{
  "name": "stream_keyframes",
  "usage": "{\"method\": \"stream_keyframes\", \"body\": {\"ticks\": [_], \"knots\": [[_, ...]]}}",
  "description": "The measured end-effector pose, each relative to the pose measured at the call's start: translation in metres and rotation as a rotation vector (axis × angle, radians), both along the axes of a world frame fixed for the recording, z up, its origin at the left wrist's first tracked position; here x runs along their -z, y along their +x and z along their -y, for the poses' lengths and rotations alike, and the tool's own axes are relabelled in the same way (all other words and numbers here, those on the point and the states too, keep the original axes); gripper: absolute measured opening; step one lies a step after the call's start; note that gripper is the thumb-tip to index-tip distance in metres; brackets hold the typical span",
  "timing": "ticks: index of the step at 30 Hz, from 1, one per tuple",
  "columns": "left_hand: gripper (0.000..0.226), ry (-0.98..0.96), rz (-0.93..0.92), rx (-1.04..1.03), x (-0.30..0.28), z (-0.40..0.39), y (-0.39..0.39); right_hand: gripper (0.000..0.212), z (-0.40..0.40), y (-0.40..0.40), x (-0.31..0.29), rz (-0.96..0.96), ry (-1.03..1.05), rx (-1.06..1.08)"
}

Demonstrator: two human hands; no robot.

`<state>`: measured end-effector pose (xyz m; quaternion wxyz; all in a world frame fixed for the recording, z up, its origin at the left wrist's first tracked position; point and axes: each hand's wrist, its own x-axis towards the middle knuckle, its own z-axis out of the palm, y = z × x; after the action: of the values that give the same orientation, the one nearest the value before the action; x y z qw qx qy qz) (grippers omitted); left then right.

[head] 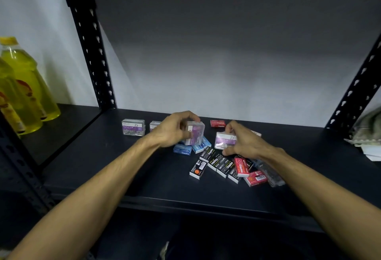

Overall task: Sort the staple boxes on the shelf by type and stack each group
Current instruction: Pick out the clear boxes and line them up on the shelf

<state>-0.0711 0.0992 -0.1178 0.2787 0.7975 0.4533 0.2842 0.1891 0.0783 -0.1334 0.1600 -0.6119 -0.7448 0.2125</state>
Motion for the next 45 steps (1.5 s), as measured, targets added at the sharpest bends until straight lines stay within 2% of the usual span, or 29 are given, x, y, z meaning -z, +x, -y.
{"method": "stream_keyframes", "body": {"ticks": [3, 8, 11, 14, 17, 24, 35, 45], "knots": [[0.049, 0.052, -0.087, -0.003, 0.005, 0.006, 0.005, 0.055, 0.0, 0.0, 0.002, -0.02, -0.029, 0.003], [0.064, 0.1, -0.102, -0.03, 0.015, 0.006, 0.009, 0.054, 0.002, 0.0, 0.001, -0.042, -0.047, -0.001], [0.051, 0.08, -0.089, -0.021, 0.005, 0.005, 0.012, 0.052, 0.003, 0.0, 0.0, -0.056, -0.055, -0.01], [0.036, 0.065, -0.19, 0.006, -0.002, 0.001, 0.013, 0.049, 0.002, 0.003, 0.0, -0.076, -0.059, -0.017], [0.037, 0.059, -0.261, 0.052, 0.0, -0.002, 0.015, 0.043, 0.0, 0.007, 0.0, -0.075, -0.038, -0.02], [0.044, 0.019, -0.229, 0.053, -0.002, 0.0, 0.008, 0.029, 0.006, 0.006, -0.008, -0.108, -0.005, -0.017], [0.04, -0.059, -0.224, -0.033, -0.032, 0.01, -0.066, 0.035, 0.008, -0.062, -0.036, -0.142, 0.051, -0.123], [0.036, -0.163, -0.222, -0.116, -0.025, 0.012, -0.145, 0.037, 0.01, -0.137, -0.032, -0.049, 0.074, -0.219]]}}
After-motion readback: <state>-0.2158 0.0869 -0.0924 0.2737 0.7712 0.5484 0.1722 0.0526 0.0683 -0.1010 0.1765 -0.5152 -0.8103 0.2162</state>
